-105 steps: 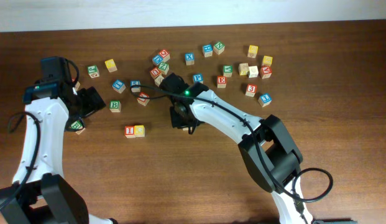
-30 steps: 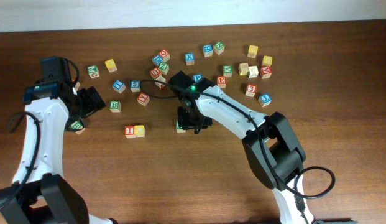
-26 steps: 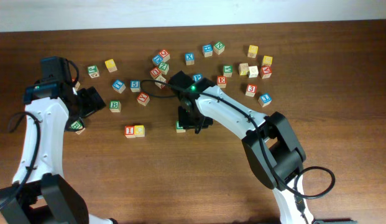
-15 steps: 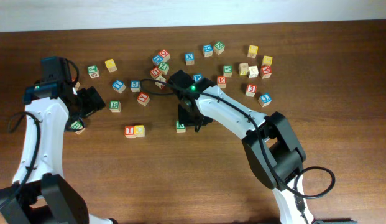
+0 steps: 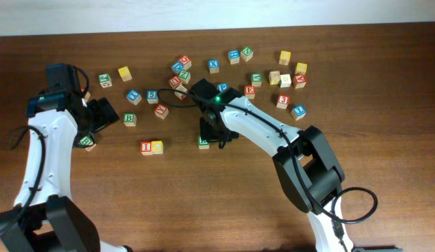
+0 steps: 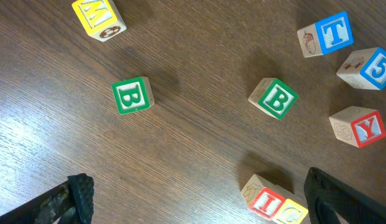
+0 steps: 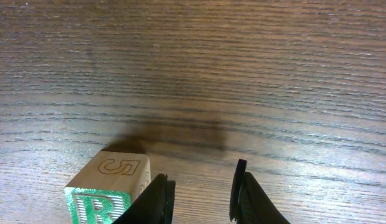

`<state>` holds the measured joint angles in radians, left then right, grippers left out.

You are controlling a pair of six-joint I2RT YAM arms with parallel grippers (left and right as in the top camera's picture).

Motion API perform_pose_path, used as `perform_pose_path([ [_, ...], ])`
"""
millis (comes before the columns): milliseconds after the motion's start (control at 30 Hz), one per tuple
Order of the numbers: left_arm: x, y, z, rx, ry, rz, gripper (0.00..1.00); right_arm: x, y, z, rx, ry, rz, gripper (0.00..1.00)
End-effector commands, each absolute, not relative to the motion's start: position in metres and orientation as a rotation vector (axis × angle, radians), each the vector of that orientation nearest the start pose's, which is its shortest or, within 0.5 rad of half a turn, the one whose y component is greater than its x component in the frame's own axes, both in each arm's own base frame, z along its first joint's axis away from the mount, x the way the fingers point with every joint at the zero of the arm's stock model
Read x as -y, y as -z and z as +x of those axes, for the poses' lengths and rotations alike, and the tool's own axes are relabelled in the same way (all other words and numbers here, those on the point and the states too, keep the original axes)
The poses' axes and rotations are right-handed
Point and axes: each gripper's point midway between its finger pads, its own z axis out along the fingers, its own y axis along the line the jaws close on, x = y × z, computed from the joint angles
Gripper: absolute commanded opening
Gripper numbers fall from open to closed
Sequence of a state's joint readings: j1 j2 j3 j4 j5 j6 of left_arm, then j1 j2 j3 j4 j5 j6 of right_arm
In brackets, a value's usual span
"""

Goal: Spell out ICRA

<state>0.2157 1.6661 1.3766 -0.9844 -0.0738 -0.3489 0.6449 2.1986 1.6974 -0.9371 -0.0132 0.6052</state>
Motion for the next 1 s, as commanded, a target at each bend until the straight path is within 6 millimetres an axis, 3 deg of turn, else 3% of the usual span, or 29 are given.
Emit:
perform_pose_path([
  [0, -0.0913, -0.1308, 0.3579, -2.716, -0.065, -0.816, 0.99, -0.2729, -0.0083, 0.3540, -3.064, -0.126, -0.059, 0.24],
  [200, -0.0913, -0.1308, 0.3579, -2.716, -0.065, -0.816, 0.99, -0.2729, -0.0083, 0.3541, -3.064, -0.126, -0.059, 0.26],
  [433, -0.0913, -0.1308, 0.3579, -2.716, -0.065, -0.816, 0.99, -0.2739, -0.0085, 0.3555, -3.058, -0.131, -0.059, 0.40],
  [533, -0.0913, -0.1308, 0.3579, -2.716, -0.065, -0.816, 0.99, -0.2737, -0.0085, 0.3555, -3.058, -0.130, -0.060, 0.38],
  [700, -0.0913, -0.1308, 0.3579, -2.716, -0.065, -0.816, 0.99, -0.2723, -0.0085, 0.3567, -3.052, -0.117, -0.059, 0.22],
  [833, -0.0913, -0.1308, 0.3579, -2.716, -0.065, -0.816, 0.99, -0.2723, -0.0085, 0.3567, -3.052, -0.117, -0.064, 0.20],
  [967, -0.0913, -0.1308, 0.3579, -2.716, -0.065, -0.816, 0.99, -0.2723, -0.0085, 0.3565, -3.052, -0.117, -0.064, 0.35],
])
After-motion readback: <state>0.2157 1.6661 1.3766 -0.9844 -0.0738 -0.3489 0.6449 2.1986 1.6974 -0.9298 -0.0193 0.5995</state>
